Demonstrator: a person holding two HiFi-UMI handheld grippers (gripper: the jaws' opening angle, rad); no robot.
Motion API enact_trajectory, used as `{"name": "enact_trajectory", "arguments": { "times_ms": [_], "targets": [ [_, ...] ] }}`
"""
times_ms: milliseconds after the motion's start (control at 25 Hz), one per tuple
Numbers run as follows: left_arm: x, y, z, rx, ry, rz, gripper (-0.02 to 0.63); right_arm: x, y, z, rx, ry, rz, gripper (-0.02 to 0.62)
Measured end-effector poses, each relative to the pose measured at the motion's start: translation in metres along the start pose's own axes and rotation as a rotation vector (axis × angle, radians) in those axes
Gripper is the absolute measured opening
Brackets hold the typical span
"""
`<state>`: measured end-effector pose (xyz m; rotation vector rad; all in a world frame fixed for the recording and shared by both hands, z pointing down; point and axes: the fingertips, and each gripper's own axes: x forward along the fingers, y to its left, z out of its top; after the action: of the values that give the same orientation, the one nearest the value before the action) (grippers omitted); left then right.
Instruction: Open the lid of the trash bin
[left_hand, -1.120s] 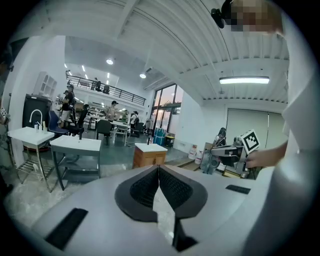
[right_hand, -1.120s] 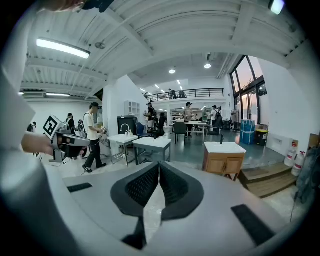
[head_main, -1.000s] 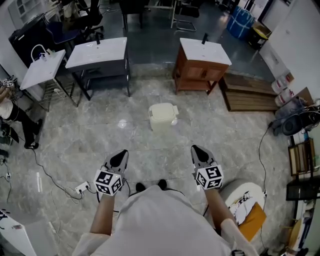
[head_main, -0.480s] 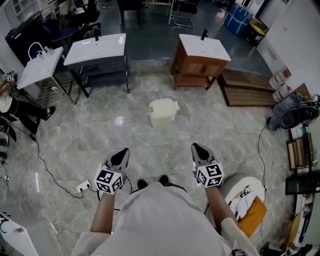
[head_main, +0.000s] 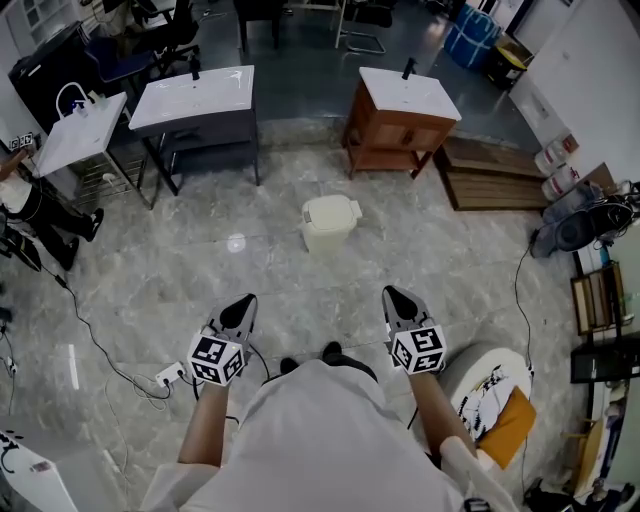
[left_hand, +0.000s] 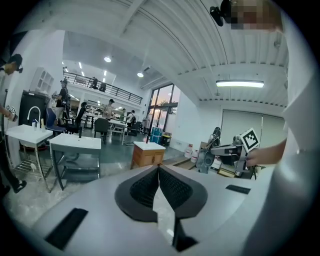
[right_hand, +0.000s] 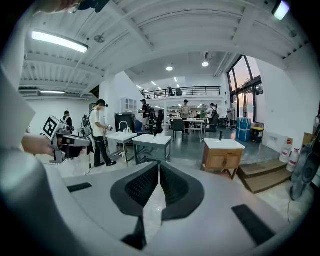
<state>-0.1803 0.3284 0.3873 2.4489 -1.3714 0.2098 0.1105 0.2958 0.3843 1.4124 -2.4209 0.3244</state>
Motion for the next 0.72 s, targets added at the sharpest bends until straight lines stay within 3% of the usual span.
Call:
{"name": "enact_trajectory", "arguments": {
  "times_ms": [720],
  "targets": [
    [0.016, 0.035, 0.009, -0.024, -0.001, 0.041, 0.018, 0.052, -0.001, 0.014, -0.007, 0.022, 0.059, 0.035]
  ]
}}
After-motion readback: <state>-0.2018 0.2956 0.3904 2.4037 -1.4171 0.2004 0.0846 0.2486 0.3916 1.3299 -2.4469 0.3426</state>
